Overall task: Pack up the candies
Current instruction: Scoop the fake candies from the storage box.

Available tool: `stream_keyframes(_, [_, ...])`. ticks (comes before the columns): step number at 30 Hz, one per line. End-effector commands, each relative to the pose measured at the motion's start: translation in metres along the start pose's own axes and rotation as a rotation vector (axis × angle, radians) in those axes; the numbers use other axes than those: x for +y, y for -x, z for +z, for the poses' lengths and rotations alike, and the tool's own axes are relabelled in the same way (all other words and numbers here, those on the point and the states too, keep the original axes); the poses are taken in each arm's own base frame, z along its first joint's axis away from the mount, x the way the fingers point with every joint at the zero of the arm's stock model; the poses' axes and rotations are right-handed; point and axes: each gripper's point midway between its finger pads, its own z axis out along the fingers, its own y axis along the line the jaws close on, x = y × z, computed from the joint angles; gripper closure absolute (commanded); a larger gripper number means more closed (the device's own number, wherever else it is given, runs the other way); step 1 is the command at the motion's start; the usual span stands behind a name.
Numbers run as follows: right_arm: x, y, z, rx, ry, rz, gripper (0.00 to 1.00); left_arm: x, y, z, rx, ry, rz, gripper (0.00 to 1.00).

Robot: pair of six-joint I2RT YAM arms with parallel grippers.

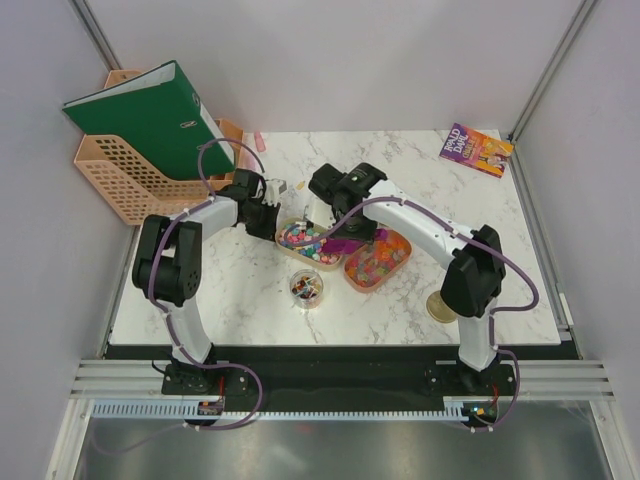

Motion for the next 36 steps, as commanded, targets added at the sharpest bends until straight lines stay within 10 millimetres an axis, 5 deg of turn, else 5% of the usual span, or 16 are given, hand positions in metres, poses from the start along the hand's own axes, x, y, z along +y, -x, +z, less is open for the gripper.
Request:
stream_keyframes(1, [0.008,-0.018,-0.005,0.115,0.027,-0.060,1.00,-0.016,0.008,-0.002,-0.045,-0.057,0.005,0.98])
stream_keyframes(13, [0.007,-0.003,0.012,0.159,0.014,-0.126,1.00,-0.040,0.015,-0.014,-0.074,-0.110,0.012,0.98])
stream_keyframes(36, [0.006,0.013,0.058,0.255,0.009,-0.064,1.00,-0.054,0.011,-0.017,-0.077,-0.136,0.023,0.98])
